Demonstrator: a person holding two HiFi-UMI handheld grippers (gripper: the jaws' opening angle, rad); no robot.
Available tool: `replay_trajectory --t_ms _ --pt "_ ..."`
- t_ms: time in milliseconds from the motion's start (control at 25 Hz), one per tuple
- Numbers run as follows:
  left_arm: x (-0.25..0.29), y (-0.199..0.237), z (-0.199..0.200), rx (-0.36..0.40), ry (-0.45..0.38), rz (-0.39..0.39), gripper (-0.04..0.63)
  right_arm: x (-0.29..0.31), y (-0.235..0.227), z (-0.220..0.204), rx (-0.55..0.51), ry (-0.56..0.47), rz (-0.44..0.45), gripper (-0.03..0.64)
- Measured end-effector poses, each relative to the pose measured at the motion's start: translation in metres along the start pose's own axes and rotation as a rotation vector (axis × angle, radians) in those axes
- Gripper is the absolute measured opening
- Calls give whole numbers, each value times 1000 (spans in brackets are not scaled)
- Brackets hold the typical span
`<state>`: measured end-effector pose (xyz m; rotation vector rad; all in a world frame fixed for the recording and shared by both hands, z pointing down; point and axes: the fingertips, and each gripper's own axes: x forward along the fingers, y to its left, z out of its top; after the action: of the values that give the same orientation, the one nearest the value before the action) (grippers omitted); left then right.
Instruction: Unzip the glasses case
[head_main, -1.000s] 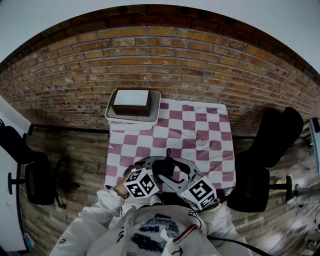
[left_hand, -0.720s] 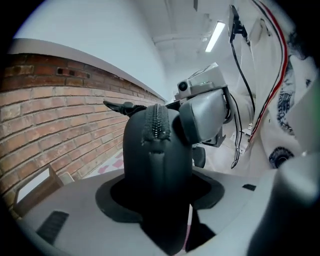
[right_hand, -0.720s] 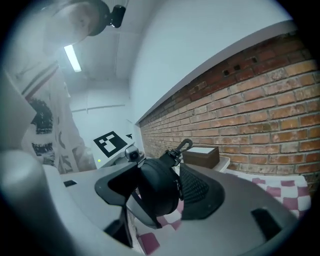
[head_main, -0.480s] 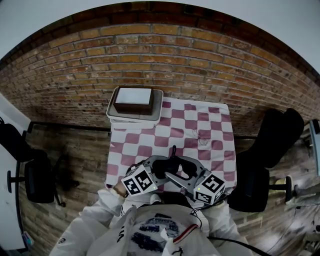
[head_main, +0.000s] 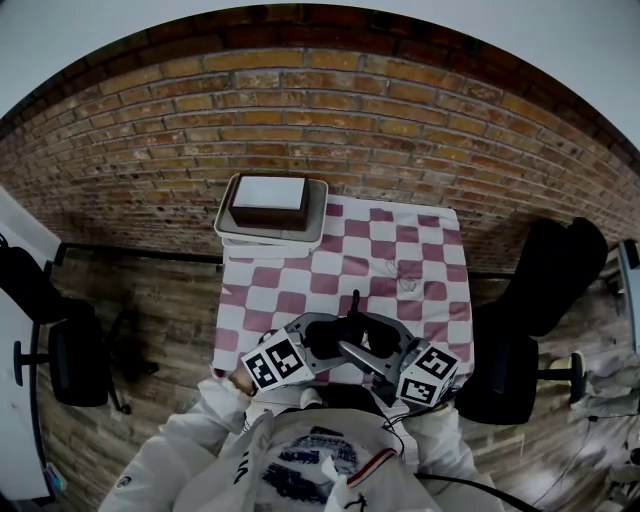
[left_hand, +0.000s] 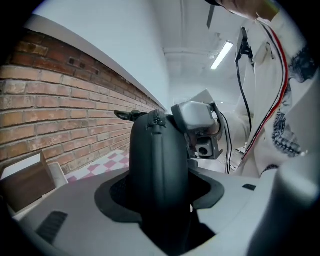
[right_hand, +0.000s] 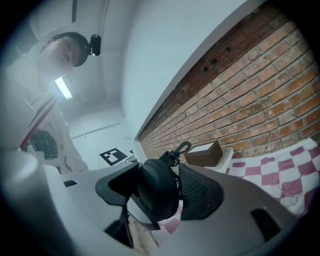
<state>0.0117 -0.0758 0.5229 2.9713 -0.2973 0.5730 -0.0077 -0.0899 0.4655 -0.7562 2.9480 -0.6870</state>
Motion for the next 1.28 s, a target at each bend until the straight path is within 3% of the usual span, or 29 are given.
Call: replay_trajectory --t_ms 160,360,640,1040,1280 --pt "-1 -4 0 -29 -8 -11 256 -6 -7 -2 127 -55 15 265" --pt "-3 -6 -2 -18 -5 1 261 -8 -6 -5 161 -79 21 264" --pt "-6 -6 1 -21 -17 -2 259 -6 -2 -2 131 -77 30 265" --pt "-6 -11 7 -58 -26 -30 259 -19 1 11 142 -176 35 265" --pt "-7 -10 3 -21 17 -19 259 -29 -1 8 -20 -131 -22 265"
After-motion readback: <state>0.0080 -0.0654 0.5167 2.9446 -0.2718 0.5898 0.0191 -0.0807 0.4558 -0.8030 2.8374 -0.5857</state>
